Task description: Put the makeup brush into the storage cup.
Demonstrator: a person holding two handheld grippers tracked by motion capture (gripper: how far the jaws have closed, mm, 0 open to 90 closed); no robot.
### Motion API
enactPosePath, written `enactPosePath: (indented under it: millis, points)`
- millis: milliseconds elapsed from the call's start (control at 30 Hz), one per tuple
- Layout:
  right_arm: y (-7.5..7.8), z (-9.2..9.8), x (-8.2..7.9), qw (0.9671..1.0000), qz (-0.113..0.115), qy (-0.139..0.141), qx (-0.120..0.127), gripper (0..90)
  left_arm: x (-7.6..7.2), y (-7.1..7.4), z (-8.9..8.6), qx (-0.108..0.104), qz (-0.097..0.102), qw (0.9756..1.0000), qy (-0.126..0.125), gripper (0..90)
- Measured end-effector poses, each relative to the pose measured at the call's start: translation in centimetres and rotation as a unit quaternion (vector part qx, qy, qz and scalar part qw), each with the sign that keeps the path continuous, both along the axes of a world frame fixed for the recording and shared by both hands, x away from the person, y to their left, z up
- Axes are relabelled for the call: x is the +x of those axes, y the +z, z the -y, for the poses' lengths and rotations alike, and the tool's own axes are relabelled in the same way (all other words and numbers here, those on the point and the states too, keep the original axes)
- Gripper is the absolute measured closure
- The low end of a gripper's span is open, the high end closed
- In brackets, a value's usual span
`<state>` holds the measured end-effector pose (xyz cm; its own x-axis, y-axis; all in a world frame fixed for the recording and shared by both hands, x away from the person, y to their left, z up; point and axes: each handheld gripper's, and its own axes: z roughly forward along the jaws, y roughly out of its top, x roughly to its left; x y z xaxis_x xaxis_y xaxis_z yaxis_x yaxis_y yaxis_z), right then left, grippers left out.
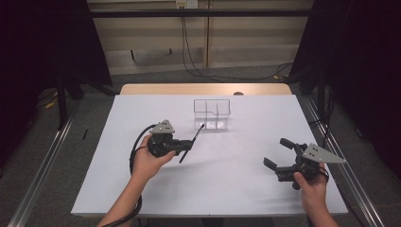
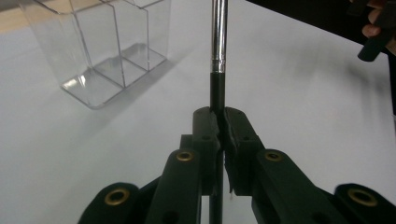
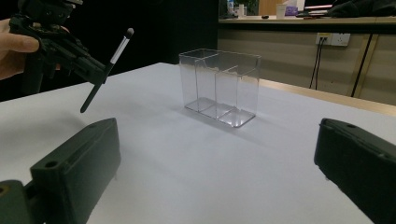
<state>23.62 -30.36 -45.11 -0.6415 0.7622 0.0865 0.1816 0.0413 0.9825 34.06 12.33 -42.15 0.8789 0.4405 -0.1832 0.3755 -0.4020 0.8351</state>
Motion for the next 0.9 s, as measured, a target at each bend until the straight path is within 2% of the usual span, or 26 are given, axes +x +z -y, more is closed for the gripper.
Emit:
enactPosePath:
  millis: [33, 67, 133, 167, 267, 400, 467, 533, 600, 900]
  points:
    - [0.0, 0.0, 0.0, 1.0000, 0.000, 0.000, 0.000, 0.1, 0.0, 0.0, 0.0, -0.006, 0.000, 1.0000, 0.003, 83.9]
    - [0.0, 0.0, 0.0, 1.0000, 0.001, 0.000, 0.000, 0.1, 0.1, -0.1, 0.1, -0.022, 0.001, 0.9997, 0.010, 83.9]
    - [0.1, 0.0, 0.0, 1.0000, 0.001, 0.001, 0.000, 0.1, 0.1, -0.1, 0.1, -0.026, 0.002, 0.9996, 0.011, 83.9]
    - [0.1, 0.0, 0.0, 1.0000, 0.002, 0.000, -0.001, 0.1, 0.1, -0.1, 0.2, -0.038, 0.008, 0.9991, 0.017, 83.9]
    - [0.0, 0.0, 0.0, 1.0000, 0.001, 0.001, -0.001, 0.1, 0.1, -0.1, 0.4, -0.054, 0.020, 0.9981, 0.023, 83.9]
    - [0.1, 0.0, 0.0, 1.0000, 0.002, 0.002, -0.001, 0.1, 0.1, 0.0, 0.8, -0.067, 0.033, 0.9966, 0.034, 83.9]
    - [0.1, 0.0, 0.0, 1.0000, 0.002, 0.001, -0.001, 0.1, 0.2, 0.1, 1.3, -0.079, 0.044, 0.9949, 0.044, 83.9]
    - [0.1, 0.0, 0.0, 1.0000, 0.002, 0.001, 0.000, 0.1, 0.2, 0.2, 1.5, -0.082, 0.046, 0.9945, 0.044, 83.9]
    - [0.0, 0.0, 0.0, 1.0000, 0.001, 0.002, 0.000, 0.1, 0.3, 0.2, 1.9, -0.090, 0.057, 0.9928, 0.055, 83.9]
    - [0.1, 0.0, 0.0, 1.0000, 0.002, 0.002, 0.001, 0.1, 0.8, 0.5, 2.8, -0.116, 0.074, 0.9876, 0.075, 83.9]
